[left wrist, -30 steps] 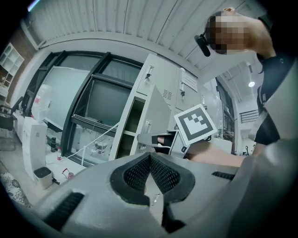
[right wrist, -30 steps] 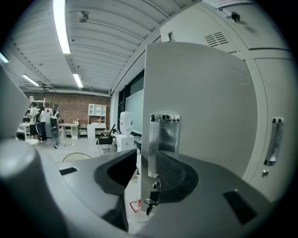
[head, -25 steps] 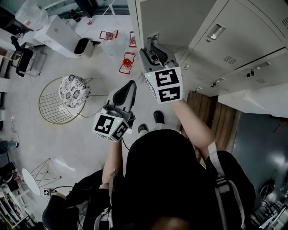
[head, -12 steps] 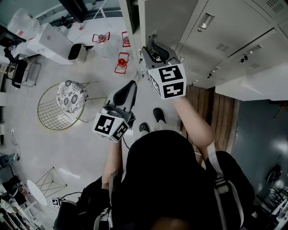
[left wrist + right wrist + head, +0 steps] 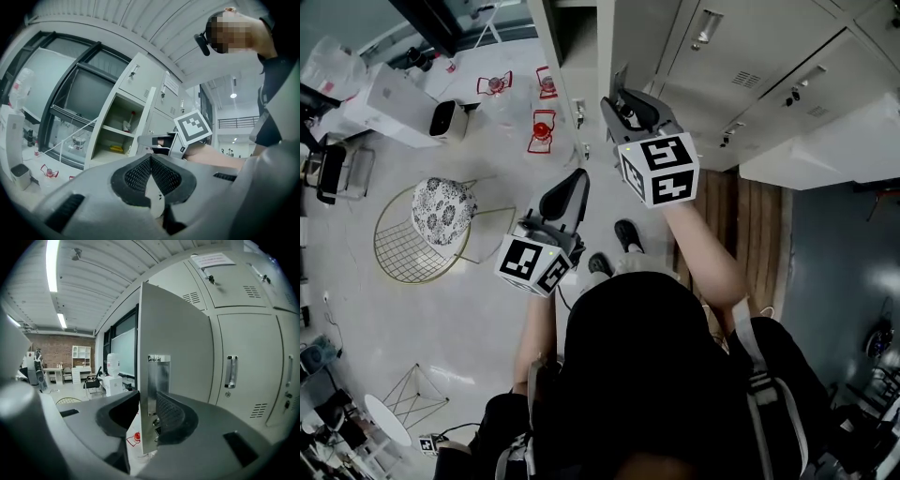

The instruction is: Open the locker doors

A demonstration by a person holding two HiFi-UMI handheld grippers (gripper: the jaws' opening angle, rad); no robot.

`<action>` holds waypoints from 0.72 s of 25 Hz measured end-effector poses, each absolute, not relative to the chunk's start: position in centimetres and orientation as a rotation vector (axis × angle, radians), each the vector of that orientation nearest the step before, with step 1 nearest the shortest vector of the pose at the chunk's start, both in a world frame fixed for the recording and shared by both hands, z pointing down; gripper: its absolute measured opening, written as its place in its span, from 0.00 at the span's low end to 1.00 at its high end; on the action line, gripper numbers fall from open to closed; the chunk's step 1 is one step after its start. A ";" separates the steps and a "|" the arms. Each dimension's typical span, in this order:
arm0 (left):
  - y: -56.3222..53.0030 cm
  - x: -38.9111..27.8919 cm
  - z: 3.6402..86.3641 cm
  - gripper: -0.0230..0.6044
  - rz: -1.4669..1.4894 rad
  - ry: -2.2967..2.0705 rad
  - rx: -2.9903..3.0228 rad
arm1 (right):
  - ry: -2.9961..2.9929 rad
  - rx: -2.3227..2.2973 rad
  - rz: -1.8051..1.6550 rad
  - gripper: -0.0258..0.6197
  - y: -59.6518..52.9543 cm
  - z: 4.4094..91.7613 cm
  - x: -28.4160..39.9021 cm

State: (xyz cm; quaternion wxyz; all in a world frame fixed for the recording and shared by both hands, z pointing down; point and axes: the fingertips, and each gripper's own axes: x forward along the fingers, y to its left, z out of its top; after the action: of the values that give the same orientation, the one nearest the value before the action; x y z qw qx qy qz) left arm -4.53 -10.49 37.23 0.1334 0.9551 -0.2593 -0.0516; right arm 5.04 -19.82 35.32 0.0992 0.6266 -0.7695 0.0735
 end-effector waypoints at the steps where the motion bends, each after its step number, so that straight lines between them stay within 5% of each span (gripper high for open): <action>1: -10.3 -4.5 37.2 0.06 -0.148 -0.740 2.772 | -2.265 1.868 0.219 0.22 -19.4 35.3 5.3; 18: -6.0 -2.7 37.2 0.06 -0.122 -0.529 2.828 | -2.047 2.107 0.215 0.12 -13.4 35.2 10.4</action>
State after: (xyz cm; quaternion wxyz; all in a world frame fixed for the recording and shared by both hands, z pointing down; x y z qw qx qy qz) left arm -2.70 -6.04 37.21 0.1304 0.9737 -0.1820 -0.0419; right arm 10.36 -13.36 35.16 0.0980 0.7119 -0.6916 0.0728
